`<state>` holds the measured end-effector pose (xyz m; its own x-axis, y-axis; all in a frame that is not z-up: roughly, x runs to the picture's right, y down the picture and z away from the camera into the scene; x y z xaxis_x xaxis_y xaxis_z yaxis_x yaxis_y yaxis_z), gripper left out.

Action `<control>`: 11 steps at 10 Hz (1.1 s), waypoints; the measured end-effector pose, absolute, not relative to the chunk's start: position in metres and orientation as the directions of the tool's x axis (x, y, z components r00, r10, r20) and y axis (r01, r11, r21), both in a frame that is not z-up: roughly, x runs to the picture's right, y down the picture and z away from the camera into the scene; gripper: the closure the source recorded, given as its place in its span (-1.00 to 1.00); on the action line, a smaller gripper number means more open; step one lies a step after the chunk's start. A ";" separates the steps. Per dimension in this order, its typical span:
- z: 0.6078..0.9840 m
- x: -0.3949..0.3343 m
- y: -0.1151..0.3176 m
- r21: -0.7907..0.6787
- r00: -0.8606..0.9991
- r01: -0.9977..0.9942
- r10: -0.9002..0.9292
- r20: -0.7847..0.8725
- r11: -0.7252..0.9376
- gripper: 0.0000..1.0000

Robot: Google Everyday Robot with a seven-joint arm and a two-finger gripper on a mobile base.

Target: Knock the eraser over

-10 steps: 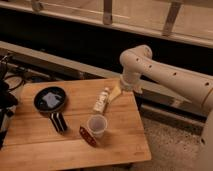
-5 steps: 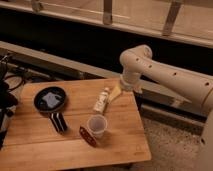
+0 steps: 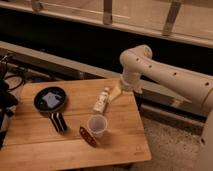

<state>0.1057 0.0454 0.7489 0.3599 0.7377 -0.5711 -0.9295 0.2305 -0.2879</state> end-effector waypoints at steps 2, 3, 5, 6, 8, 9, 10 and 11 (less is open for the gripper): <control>0.749 0.106 0.045 -0.288 0.360 -0.929 0.738 -0.571 0.231 -1.00; 0.749 0.106 0.045 -0.288 0.360 -0.929 0.738 -0.571 0.231 -1.00; 0.749 0.106 0.045 -0.288 0.360 -0.930 0.738 -0.571 0.230 -1.00; 0.749 0.106 0.045 -0.288 0.360 -0.930 0.738 -0.571 0.231 -1.00; 0.749 0.106 0.045 -0.288 0.360 -0.929 0.738 -0.571 0.231 -0.98; 0.749 0.106 0.044 -0.290 0.362 -0.928 0.738 -0.569 0.233 -0.88; 0.751 0.097 0.042 -0.307 0.389 -0.918 0.732 -0.560 0.253 -0.65; 0.753 0.089 0.040 -0.319 0.407 -0.910 0.725 -0.556 0.267 -0.55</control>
